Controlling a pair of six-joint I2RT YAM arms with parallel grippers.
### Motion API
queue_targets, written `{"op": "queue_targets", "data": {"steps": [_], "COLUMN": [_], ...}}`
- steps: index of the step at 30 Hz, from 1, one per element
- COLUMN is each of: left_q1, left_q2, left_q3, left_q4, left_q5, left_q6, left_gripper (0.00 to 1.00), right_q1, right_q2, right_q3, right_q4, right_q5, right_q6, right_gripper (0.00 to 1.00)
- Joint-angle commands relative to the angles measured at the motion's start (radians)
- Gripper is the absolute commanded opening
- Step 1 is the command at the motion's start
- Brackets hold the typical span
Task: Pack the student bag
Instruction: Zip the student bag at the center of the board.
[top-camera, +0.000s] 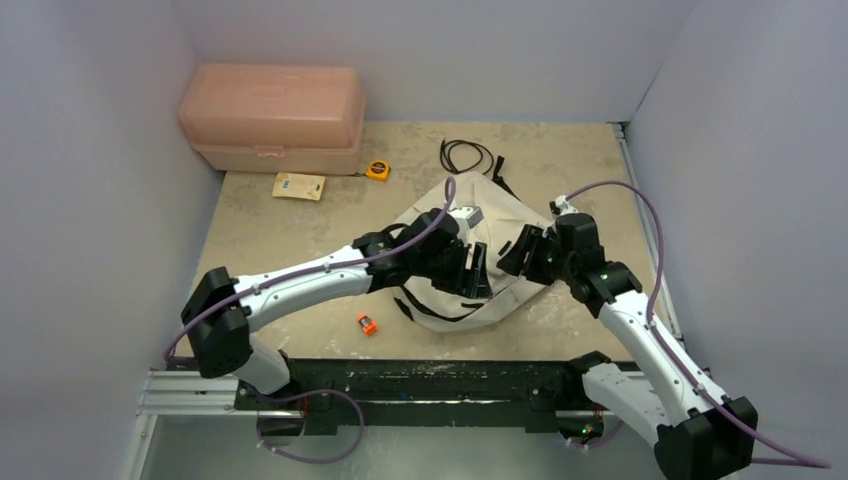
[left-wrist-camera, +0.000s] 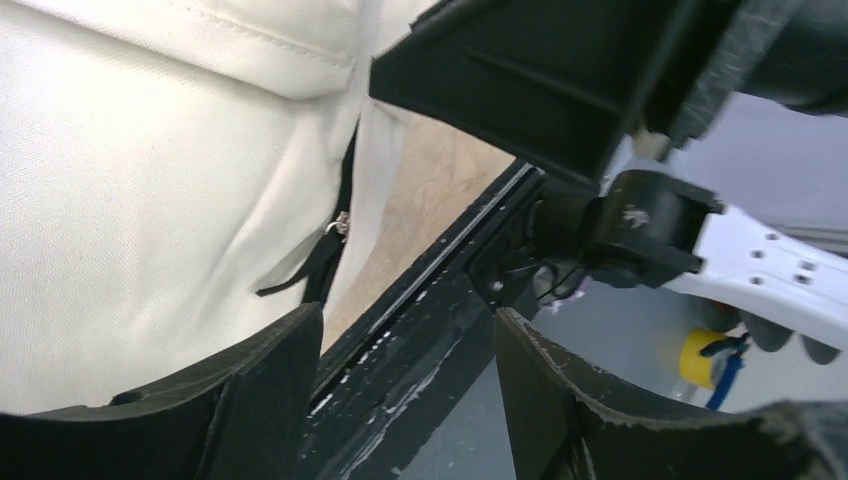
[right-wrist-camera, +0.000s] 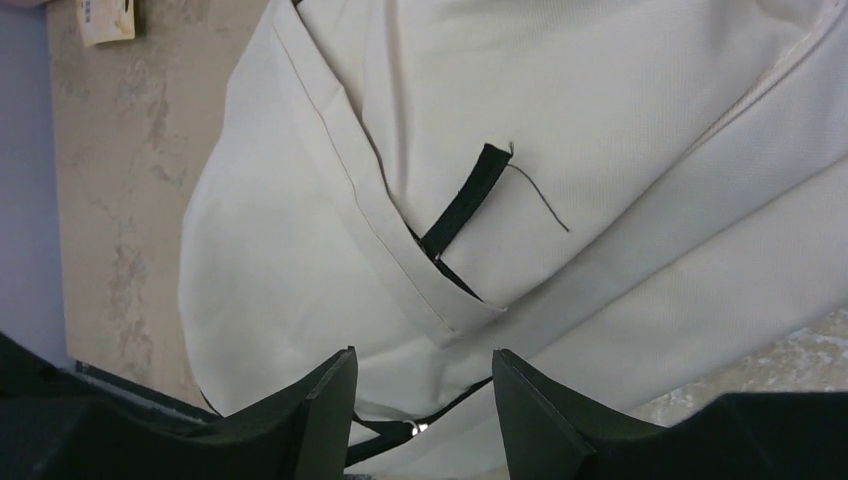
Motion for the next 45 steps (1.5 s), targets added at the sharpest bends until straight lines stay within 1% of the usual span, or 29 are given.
{"op": "queue_targets", "data": {"steps": [1,3,4,6,8,9,11,12,13,14,15,16,19,24,28,32,33,35,37,39,41,42,45], "left_q1": [-0.016,-0.017,-0.017,-0.020,-0.023,-0.024,-0.024,-0.024,-0.024,-0.024,-0.024,-0.024,-0.025,-0.026,-0.028,-0.028,-0.028,-0.028,-0.028,-0.028,-0.028,-0.028,-0.028], "left_q2": [0.091,0.120,0.133,0.151,0.150,0.147,0.147,0.150,0.157,0.162,0.164,0.164,0.157,0.154,0.150,0.150,0.150,0.150,0.158,0.178,0.204,0.217,0.253], "left_q3": [0.082,0.093,0.100,0.100,0.083,0.074,0.064,0.065,0.068,0.070,0.071,0.070,0.065,0.061,0.053,0.059,0.062,0.064,0.077,0.103,0.131,0.142,0.171], "left_q4": [-0.130,-0.136,-0.144,-0.141,-0.118,-0.103,-0.088,-0.086,-0.086,-0.086,-0.085,-0.083,-0.076,-0.074,-0.074,-0.093,-0.097,-0.102,-0.110,-0.139,-0.173,-0.186,-0.212], "left_q5": [-0.027,-0.026,-0.023,-0.012,-0.011,-0.009,-0.005,-0.004,0.000,0.002,0.004,0.004,0.003,0.011,0.006,-0.003,-0.005,-0.010,-0.011,-0.019,-0.034,-0.045,-0.062], "left_q6": [0.094,0.107,0.111,0.111,0.104,0.100,0.094,0.093,0.095,0.095,0.095,0.094,0.092,0.087,0.090,0.101,0.105,0.109,0.116,0.133,0.160,0.172,0.202], "left_gripper": [0.62,0.61,0.61,0.58,0.57,0.56,0.55,0.54,0.54,0.52,0.52,0.51,0.51,0.51,0.51,0.51,0.51,0.52,0.55,0.58,0.59,0.60,0.61], "right_q1": [0.000,0.001,0.001,0.002,0.002,0.002,0.003,0.002,0.002,0.002,0.003,0.002,0.003,0.003,0.003,0.003,0.002,0.004,0.004,0.004,0.004,0.003,0.003], "right_q2": [-0.025,-0.030,-0.030,-0.025,-0.042,-0.058,-0.086,-0.092,-0.091,-0.081,-0.069,-0.054,-0.050,-0.044,-0.043,-0.055,-0.056,-0.059,-0.070,-0.083,-0.094,-0.099,-0.106], "right_q3": [-0.060,-0.091,-0.106,-0.125,-0.145,-0.149,-0.157,-0.164,-0.175,-0.189,-0.205,-0.225,-0.300,-0.360,-0.391,-0.450,-0.461,-0.477,-0.492,-0.501,-0.503,-0.503,-0.505], "right_q4": [-0.014,-0.004,-0.002,-0.020,-0.040,-0.054,-0.078,-0.081,-0.076,-0.068,-0.054,-0.028,0.092,0.212,0.252,0.360,0.379,0.402,0.418,0.419,0.411,0.410,0.409], "right_q5": [-0.065,-0.104,-0.108,-0.139,-0.146,-0.134,-0.114,-0.117,-0.136,-0.177,-0.199,-0.255,-0.353,-0.372,-0.336,-0.343,-0.343,-0.332,-0.326,-0.317,-0.306,-0.305,-0.305], "right_q6": [0.031,0.023,0.016,0.018,0.031,0.038,0.048,0.053,0.056,0.061,0.071,0.096,0.190,0.282,0.291,0.335,0.342,0.345,0.346,0.343,0.336,0.335,0.334], "right_gripper": [0.56,0.54,0.51,0.50,0.51,0.52,0.60,0.65,0.68,0.69,0.70,0.69,0.68,0.68,0.61,0.49,0.45,0.31,0.19,0.11,0.02,0.00,0.00]}}
